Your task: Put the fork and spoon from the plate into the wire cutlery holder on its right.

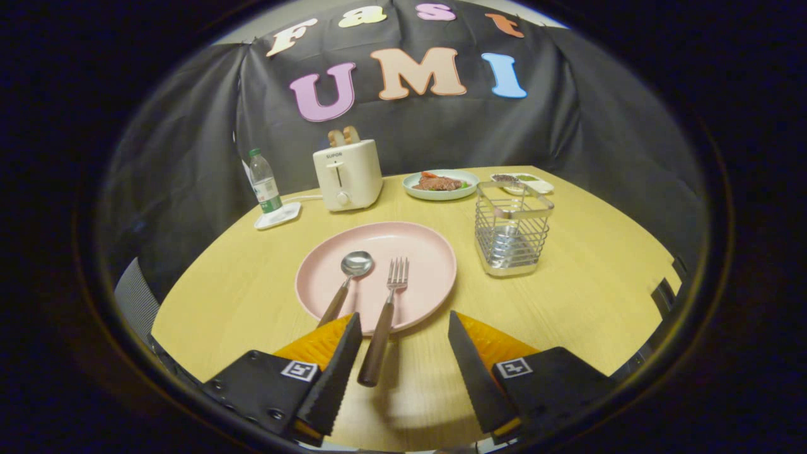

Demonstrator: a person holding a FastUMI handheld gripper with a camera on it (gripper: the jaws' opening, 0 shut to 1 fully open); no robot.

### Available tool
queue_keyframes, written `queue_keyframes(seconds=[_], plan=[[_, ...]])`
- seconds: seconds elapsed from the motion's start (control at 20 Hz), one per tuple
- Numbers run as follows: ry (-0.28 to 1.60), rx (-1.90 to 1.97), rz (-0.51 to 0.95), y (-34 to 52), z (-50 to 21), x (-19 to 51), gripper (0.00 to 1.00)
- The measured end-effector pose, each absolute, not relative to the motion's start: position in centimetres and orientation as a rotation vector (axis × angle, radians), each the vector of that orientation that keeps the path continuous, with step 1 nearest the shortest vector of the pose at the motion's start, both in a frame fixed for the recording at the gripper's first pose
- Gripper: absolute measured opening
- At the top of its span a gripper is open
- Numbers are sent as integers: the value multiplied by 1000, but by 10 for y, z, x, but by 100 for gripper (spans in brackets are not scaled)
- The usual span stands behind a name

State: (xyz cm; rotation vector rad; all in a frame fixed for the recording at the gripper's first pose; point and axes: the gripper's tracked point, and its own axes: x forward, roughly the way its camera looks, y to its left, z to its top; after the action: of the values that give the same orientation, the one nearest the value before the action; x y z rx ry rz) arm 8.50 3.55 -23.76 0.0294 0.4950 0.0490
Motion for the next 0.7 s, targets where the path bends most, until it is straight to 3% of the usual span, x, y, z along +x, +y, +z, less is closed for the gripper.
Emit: queue_keyframes(seconds=[0.5,0.7], plan=[[574,37,76,44,-253,82,19],[571,0,71,40,-248,83,12]])
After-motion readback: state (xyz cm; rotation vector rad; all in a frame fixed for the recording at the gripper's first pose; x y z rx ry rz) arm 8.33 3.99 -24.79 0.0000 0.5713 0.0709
